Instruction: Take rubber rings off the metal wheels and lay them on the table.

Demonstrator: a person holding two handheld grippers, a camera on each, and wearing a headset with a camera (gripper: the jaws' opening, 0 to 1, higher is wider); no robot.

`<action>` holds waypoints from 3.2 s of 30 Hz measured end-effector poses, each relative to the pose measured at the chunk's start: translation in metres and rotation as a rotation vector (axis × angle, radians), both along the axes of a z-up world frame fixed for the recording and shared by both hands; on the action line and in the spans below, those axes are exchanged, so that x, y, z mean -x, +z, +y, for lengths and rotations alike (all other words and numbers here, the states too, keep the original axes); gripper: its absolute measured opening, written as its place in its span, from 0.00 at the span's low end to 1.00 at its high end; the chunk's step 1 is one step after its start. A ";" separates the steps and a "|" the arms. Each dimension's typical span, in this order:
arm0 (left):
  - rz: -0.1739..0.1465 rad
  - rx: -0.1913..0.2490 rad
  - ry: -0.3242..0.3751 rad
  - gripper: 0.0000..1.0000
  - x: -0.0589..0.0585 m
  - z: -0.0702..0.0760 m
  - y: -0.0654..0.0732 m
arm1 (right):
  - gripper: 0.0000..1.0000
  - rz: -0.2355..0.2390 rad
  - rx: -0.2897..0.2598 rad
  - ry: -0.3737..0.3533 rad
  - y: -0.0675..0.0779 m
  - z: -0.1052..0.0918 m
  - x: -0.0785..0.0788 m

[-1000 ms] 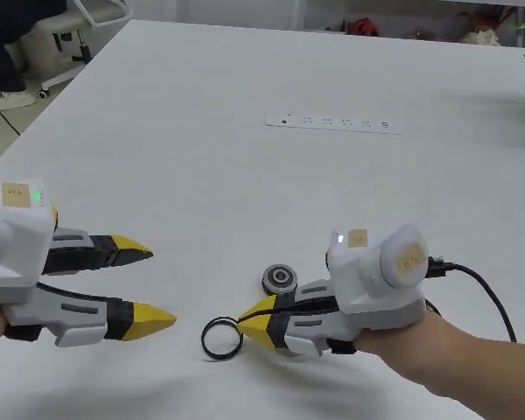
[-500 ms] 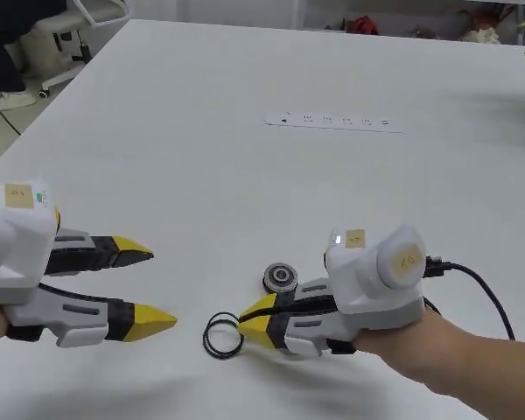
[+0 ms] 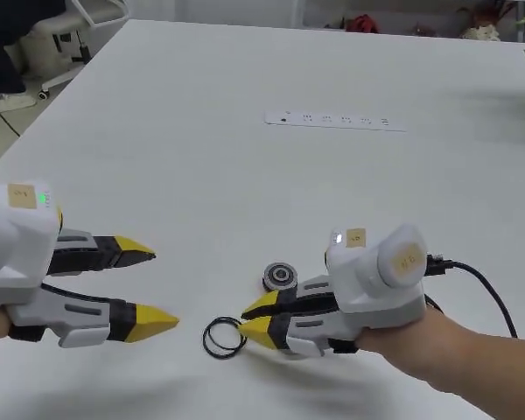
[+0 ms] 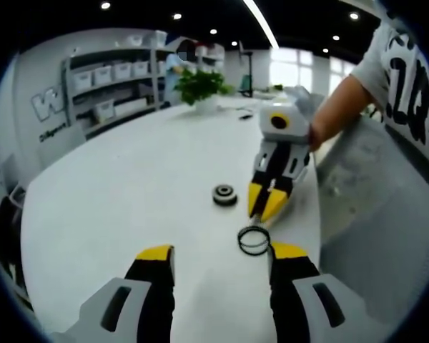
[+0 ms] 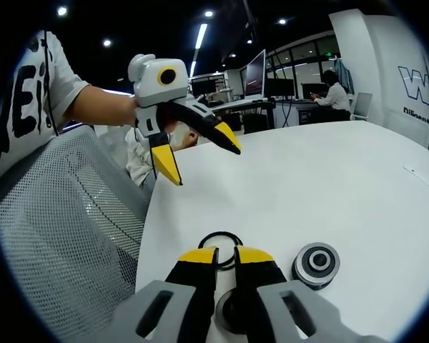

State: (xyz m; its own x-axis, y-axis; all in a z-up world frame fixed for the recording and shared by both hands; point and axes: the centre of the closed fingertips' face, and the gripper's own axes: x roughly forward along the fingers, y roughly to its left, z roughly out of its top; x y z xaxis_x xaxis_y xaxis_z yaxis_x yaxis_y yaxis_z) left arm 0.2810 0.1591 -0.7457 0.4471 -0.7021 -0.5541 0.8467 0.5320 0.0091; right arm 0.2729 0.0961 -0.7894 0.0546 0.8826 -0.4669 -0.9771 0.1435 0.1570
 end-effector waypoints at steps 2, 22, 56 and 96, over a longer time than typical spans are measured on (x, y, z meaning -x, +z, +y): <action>-0.002 0.001 -0.001 0.53 0.000 -0.001 0.001 | 0.07 -0.001 -0.001 -0.003 0.001 0.000 -0.001; -0.009 -0.002 -0.016 0.53 -0.006 -0.007 0.004 | 0.11 -0.016 -0.029 -0.066 0.016 -0.013 -0.020; -0.013 -0.002 -0.075 0.53 -0.031 -0.040 0.000 | 0.16 -0.094 -0.001 -0.169 0.021 -0.052 -0.059; 0.044 0.060 -0.073 0.48 -0.049 -0.078 -0.018 | 0.18 -0.090 0.059 -0.193 -0.004 -0.068 -0.070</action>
